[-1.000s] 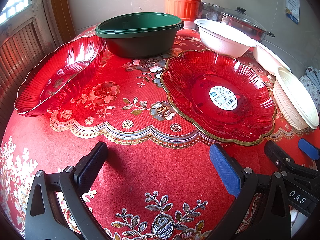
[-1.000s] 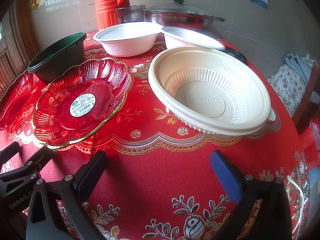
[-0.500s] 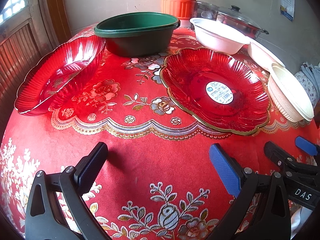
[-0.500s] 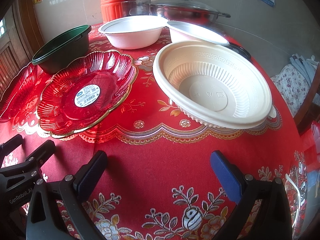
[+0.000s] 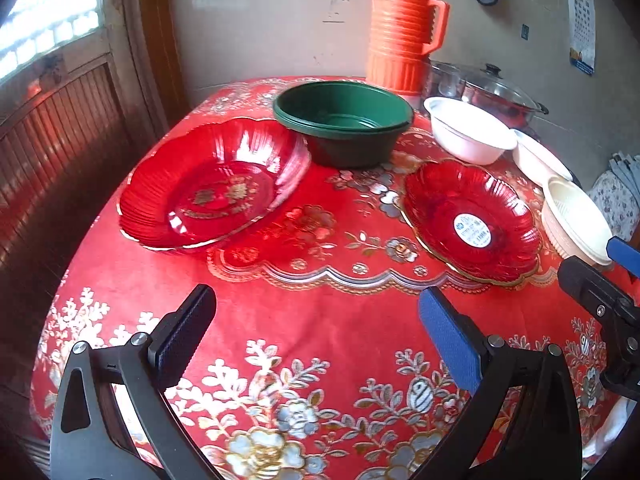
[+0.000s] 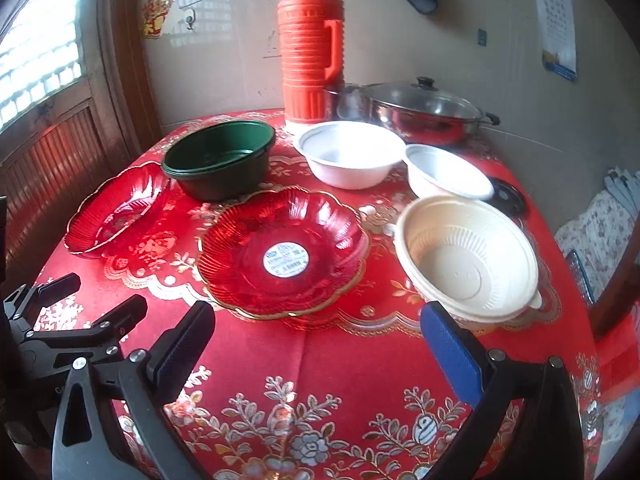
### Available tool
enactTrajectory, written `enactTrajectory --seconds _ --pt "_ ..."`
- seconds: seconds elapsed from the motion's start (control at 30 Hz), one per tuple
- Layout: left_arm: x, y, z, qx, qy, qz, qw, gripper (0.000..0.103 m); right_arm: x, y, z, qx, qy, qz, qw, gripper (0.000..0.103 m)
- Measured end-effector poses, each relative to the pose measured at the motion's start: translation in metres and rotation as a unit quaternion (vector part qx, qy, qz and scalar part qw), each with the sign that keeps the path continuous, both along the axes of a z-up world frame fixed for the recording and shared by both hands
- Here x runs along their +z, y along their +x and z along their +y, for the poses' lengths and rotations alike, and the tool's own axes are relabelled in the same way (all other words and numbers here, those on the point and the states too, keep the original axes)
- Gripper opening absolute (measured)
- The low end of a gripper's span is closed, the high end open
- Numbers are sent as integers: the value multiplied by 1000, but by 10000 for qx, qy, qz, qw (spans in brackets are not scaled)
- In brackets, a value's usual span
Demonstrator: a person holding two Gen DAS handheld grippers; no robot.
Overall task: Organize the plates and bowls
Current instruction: 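Move the left gripper to the rim of the large red wedding plate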
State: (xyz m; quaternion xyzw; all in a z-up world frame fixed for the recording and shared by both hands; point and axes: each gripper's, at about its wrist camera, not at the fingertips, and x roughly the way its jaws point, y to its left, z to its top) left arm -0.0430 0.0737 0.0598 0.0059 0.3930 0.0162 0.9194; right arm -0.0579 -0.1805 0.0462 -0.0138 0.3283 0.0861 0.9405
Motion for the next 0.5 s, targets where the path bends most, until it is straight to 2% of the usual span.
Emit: enactTrajectory --seconds 0.1,0.2,0.3,0.5 --pt "8 1 26 207 -128 -1 9997 102 7 2 20 356 92 -67 9993 103" --pt "16 1 54 494 -142 -86 9986 102 11 9 38 749 324 58 9967 103" --pt "23 2 81 753 -160 -170 9969 102 17 12 60 995 214 -8 9948 103" --pt "29 12 120 1181 93 -244 9927 102 25 23 100 1422 124 -11 9898 103"
